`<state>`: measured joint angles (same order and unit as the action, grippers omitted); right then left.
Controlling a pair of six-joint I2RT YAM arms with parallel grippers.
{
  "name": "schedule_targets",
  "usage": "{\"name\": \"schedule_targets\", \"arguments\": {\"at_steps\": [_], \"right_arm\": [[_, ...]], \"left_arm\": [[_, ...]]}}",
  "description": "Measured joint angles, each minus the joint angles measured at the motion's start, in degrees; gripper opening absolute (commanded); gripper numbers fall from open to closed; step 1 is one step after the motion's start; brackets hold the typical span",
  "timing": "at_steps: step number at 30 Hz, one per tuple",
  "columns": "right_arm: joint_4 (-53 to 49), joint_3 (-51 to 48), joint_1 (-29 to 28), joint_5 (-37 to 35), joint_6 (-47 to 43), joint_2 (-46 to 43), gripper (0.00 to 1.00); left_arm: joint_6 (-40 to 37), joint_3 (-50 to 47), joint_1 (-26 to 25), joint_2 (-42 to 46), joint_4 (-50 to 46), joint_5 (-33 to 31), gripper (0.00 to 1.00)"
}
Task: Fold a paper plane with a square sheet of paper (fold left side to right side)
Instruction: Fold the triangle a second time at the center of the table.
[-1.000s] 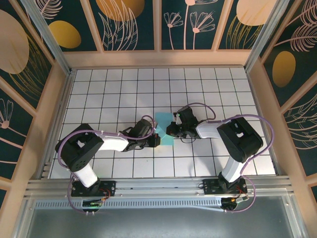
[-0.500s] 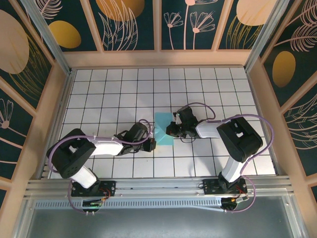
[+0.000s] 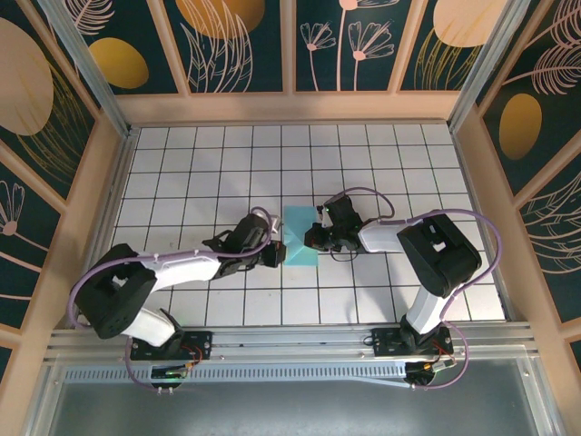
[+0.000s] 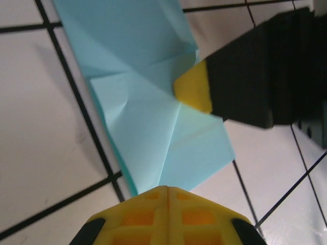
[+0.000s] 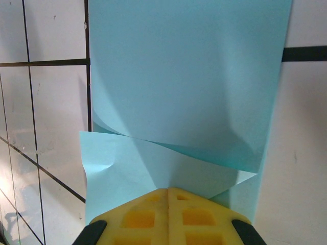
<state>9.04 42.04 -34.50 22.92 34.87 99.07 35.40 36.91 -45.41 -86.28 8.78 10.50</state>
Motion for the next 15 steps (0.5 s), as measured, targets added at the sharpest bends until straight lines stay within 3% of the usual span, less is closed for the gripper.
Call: {"name": "schedule_targets", "arguments": {"at_steps": [15], "right_arm": [[0.0, 0.2, 0.0, 0.2, 0.0, 0.2, 0.00]], "left_arm": [[-0.9, 9.0, 0.7, -15.4, 2.2, 6.5, 0.00]]}}
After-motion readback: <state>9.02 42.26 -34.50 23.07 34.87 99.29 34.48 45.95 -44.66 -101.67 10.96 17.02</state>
